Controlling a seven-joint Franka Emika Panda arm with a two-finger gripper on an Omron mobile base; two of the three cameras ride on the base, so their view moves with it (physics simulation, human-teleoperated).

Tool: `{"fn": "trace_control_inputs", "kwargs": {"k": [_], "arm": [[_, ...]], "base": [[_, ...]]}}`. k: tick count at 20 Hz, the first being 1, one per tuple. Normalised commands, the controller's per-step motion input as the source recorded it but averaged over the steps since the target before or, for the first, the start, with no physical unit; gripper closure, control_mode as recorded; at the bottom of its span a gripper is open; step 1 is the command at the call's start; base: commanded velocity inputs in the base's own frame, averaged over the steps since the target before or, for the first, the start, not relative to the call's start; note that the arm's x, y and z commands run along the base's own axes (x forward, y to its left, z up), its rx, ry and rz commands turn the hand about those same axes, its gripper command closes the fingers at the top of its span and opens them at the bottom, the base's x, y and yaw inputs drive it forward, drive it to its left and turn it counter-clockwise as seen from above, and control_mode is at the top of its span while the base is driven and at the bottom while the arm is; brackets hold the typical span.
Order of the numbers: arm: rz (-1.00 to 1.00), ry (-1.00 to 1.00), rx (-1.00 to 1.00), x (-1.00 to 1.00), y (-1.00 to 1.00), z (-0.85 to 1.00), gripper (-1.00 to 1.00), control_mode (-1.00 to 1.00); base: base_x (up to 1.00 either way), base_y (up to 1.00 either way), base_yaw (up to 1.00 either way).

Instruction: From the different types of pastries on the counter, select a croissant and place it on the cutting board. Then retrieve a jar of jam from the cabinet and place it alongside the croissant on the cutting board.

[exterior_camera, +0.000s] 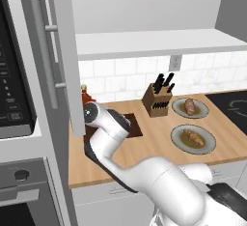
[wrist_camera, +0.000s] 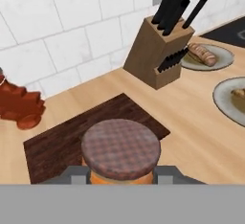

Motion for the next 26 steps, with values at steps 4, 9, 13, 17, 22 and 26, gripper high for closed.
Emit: {"fn": "trace_control_inputs", "kwargs": {"k": [4,9,13,17,22,26], "arm": [[0.0,0.02,0.01,0.0,0.01,-0.29,1.0,-1.0],[0.0,0.02,0.01,0.03,0.0,-0.22,1.0,-1.0],[0.0,-0.03,0.01,0.41,-0.03,-0.01,1.0,-1.0],[0.0,-0.03,0.0,0.13,0.0,-0.08,1.0,-1.0],[0.0,0.06,-0.01,0.08,0.0,-0.3,1.0,-1.0],[0.0,0.05,-0.01,0.19,0.0,-0.34,1.0,-1.0]], "base": [[0.0,0.0,0.0],[0.0,0.0,0.0],[0.0,0.0,0.0],[0.0,0.0,0.0],[0.0,0.0,0.0],[0.0,0.0,0.0]]}}
